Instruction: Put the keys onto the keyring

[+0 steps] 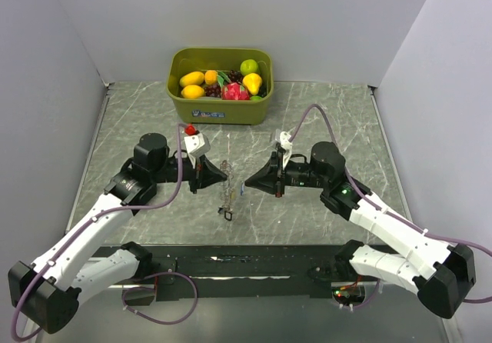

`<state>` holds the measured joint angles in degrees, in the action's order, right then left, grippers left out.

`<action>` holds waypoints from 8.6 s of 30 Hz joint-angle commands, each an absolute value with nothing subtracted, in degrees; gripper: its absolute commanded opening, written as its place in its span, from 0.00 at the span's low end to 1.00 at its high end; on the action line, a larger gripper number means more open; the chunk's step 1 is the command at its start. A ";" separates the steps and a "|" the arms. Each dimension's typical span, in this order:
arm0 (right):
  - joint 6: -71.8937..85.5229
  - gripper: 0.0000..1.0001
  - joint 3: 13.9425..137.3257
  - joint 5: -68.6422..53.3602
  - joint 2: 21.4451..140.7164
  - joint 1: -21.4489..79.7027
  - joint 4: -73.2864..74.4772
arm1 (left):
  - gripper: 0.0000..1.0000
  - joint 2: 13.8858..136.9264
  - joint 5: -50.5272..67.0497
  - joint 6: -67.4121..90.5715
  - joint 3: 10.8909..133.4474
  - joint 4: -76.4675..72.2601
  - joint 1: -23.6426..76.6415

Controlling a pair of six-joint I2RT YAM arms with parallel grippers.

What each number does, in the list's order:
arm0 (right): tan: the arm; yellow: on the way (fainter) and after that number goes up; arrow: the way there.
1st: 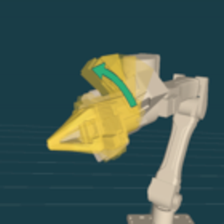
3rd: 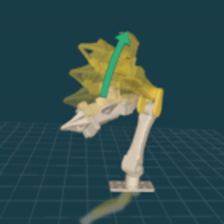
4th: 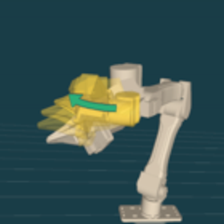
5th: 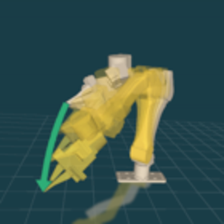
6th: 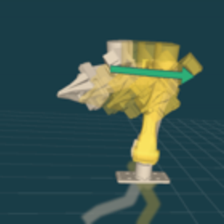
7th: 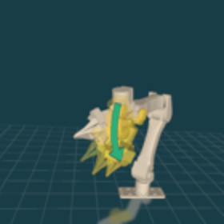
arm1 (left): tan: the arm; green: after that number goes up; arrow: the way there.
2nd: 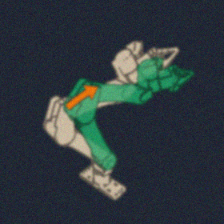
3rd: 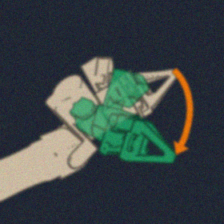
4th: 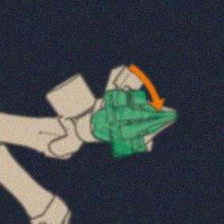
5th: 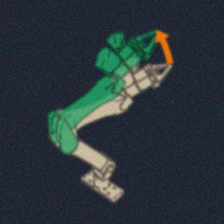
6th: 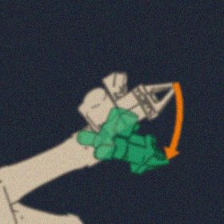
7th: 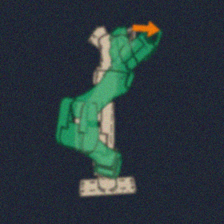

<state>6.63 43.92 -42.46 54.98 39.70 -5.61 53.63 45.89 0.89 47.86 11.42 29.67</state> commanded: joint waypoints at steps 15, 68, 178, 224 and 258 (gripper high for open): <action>13.35 0.00 48.25 -46.50 63.10 39.38 -15.46 | 0.01 53.17 36.56 -3.95 50.62 12.30 34.01; 11.43 0.00 46.76 -35.52 65.74 39.20 -8.80 | 0.01 48.69 34.46 -6.32 48.69 13.35 34.98; 0.44 0.00 47.81 -51.76 55.55 33.31 1.23 | 0.01 45.97 39.64 -6.86 46.94 12.31 32.52; 3.52 0.00 61.00 -41.93 71.98 43.33 0.79 | 0.01 47.64 41.48 -4.92 46.93 11.51 32.61; 4.31 0.00 55.46 -40.52 69.70 41.92 -1.23 | 0.01 45.53 42.98 -0.97 46.23 6.59 32.61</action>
<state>4.99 55.83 -41.30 71.59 42.28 1.10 46.94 40.97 -2.79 45.23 12.56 32.53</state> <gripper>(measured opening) 0.007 0.019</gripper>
